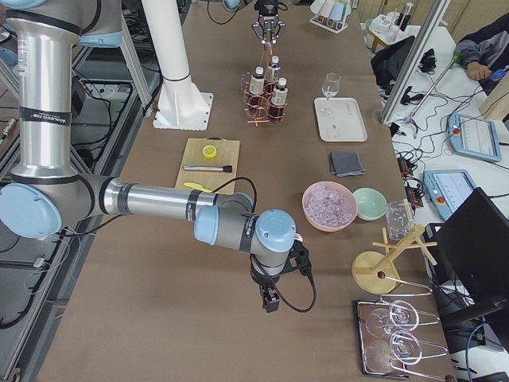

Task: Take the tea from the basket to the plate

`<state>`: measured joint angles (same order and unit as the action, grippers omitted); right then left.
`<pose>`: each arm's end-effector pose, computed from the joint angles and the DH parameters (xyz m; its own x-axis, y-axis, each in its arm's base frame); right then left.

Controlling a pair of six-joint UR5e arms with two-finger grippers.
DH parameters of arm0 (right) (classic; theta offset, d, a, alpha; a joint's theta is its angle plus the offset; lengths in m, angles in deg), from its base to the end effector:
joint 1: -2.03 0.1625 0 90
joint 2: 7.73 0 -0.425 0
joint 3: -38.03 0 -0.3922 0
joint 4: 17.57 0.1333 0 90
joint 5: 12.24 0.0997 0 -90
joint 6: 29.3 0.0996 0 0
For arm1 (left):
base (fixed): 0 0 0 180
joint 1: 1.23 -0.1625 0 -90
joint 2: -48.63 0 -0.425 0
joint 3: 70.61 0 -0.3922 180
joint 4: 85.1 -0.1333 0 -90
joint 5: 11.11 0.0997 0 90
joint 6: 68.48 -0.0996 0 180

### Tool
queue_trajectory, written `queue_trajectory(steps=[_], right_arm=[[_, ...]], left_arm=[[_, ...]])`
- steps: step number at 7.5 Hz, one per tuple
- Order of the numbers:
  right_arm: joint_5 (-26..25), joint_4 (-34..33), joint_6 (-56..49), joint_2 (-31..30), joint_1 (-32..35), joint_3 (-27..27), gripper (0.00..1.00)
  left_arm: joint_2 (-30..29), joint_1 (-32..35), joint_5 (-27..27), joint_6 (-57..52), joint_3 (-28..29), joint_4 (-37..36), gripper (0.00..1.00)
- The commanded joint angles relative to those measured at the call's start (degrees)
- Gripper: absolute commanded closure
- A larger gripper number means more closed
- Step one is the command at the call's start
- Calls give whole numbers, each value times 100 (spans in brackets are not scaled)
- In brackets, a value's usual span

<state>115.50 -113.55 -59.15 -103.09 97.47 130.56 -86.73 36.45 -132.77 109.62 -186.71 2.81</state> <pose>0.1136 -0.4296 0.6981 0.7217 -0.3437 0.6008 0.3062 0.9370 0.1682 0.3791 -0.3952 0.0258 -0.1222 -0.9805 0.1538 0.2831 -0.1830 -0.9415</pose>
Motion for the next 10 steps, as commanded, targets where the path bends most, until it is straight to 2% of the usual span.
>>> queue_trajectory(steps=[1,10], right_arm=[[-4,9,5,-1,1,-33,0],[5,18,-4,-1,1,-33,0]], left_arm=[[62,-269,187,14,104,218,100],[177,-296,117,-145,202,596,100]])
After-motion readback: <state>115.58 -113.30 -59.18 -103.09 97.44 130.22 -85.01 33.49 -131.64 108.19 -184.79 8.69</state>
